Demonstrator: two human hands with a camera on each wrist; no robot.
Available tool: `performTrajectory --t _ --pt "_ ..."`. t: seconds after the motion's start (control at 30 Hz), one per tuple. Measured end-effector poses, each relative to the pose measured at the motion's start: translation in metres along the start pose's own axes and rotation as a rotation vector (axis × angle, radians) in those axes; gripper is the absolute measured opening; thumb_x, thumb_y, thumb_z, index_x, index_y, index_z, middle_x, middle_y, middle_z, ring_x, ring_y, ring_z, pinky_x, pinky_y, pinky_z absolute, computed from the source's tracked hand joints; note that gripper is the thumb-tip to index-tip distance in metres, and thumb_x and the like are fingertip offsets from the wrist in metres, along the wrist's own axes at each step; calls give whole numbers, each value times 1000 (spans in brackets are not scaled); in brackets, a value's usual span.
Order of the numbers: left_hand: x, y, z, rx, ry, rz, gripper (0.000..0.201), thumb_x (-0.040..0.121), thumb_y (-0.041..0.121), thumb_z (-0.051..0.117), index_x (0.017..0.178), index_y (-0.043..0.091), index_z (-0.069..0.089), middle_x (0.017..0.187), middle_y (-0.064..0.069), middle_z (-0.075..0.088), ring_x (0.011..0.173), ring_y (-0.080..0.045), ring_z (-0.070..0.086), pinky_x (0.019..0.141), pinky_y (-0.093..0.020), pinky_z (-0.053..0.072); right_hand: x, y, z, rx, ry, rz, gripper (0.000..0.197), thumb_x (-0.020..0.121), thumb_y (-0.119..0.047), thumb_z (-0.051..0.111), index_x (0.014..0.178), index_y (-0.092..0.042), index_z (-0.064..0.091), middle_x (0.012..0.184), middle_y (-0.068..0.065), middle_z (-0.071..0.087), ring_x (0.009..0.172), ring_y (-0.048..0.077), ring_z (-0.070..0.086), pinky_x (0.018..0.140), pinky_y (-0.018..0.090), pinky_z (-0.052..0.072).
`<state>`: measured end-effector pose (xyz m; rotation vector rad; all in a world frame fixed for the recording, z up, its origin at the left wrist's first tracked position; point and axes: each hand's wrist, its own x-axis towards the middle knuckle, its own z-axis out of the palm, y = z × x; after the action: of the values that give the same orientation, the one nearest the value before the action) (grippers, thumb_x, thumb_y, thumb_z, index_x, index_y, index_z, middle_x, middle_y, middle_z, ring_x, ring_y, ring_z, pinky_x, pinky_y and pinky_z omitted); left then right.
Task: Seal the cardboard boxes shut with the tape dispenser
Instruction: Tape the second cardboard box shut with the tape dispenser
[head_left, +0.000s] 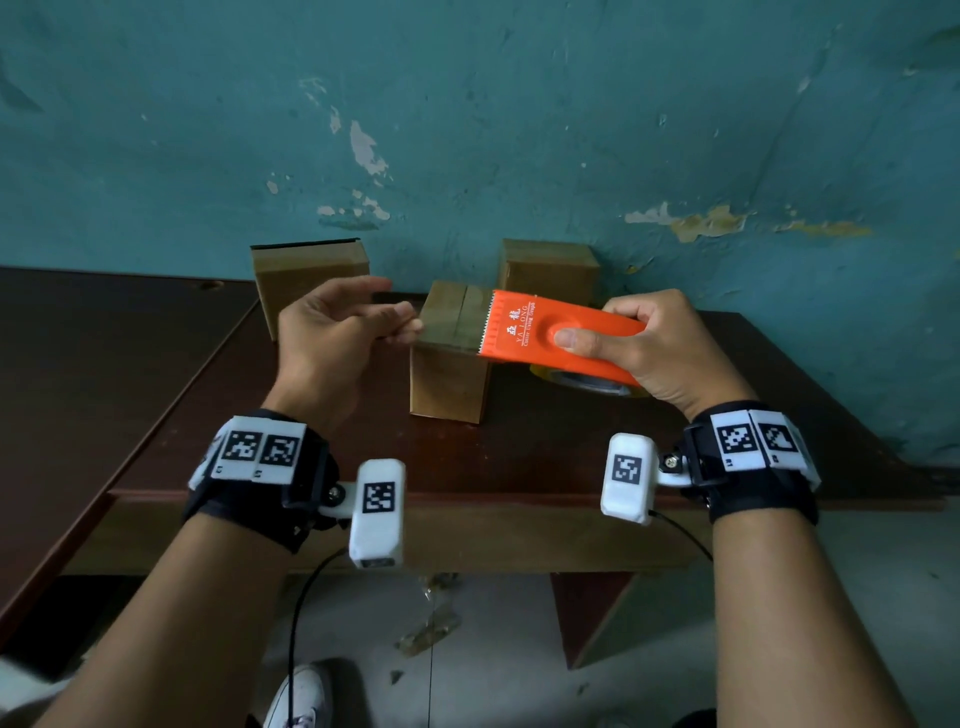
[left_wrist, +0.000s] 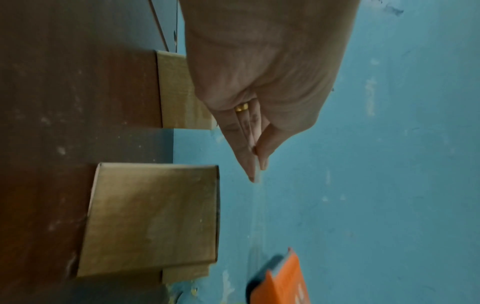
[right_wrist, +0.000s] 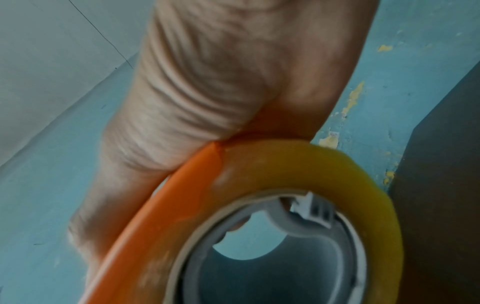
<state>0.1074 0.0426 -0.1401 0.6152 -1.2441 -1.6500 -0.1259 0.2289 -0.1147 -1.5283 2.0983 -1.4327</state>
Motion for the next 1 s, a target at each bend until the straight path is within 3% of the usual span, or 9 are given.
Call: performTrajectory --t 0.13,0.2,0.33,0.47,0.53,0.63,0.77,0.87,1.0 --pt "2 6 -9 -34 34 -32 45 85 -13 77 125 -1 60 83 -17 79 79 -30 79 71 -32 65 -3 6 -11 -2 -12 13 51 71 -53 91 70 -5 72 59 -1 61 54 10 57 54 18 42" --pt "3 5 -10 -36 55 -53 51 83 -14 78 127 0 57 85 -18 80 83 -33 80 72 -32 64 -3 9 -13 -12 -33 22 50 73 -53 89 71 -6 72 60 1 62 55 11 57 55 20 42" --pt "5 4 -11 -44 100 -78 58 82 -15 79 130 4 53 79 -14 80 84 -34 80 76 -36 67 -4 14 -17 -1 -58 45 62 68 -63 87 69 -3 70 59 2 60 54 12 55 53 17 40" --pt "6 -2 -9 -20 128 -109 60 81 -13 82 127 9 51 74 -11 79 77 -29 80 69 -33 64 -1 21 -20 16 -65 78 64 63 -67 84 70 -5 72 60 5 63 55 13 58 53 16 41" --pt "7 -6 -8 0 148 -126 59 80 -12 83 125 11 51 80 -16 79 77 -29 80 71 -34 65 2 25 -21 17 -74 92 65 63 -68 84 70 -5 72 60 10 64 56 16 59 54 19 42" --pt "11 -10 -7 5 175 -139 59 79 -12 84 122 12 51 97 -20 75 83 -31 80 82 -41 67 6 28 -19 21 -92 118 67 65 -68 83 76 -2 75 71 22 71 60 20 64 62 27 46" --pt "17 -15 -7 3 203 -146 59 77 -12 85 117 14 51 103 -20 74 95 -35 80 90 -48 65 10 29 -17 37 -102 163 61 71 -60 85 84 -1 78 78 21 76 65 27 71 70 34 50" --pt "19 -15 -7 -25 221 -154 61 78 -13 84 124 9 50 103 -21 75 95 -34 80 89 -47 66 11 29 -16 39 -107 191 58 76 -56 87 91 0 80 82 19 79 77 40 76 76 38 54" --pt "20 -14 -7 -51 231 -150 66 79 -12 83 133 5 49 107 -25 75 91 -32 81 78 -36 66 10 25 -14 58 -125 219 58 75 -55 82 91 0 80 82 19 79 73 31 75 77 37 54"
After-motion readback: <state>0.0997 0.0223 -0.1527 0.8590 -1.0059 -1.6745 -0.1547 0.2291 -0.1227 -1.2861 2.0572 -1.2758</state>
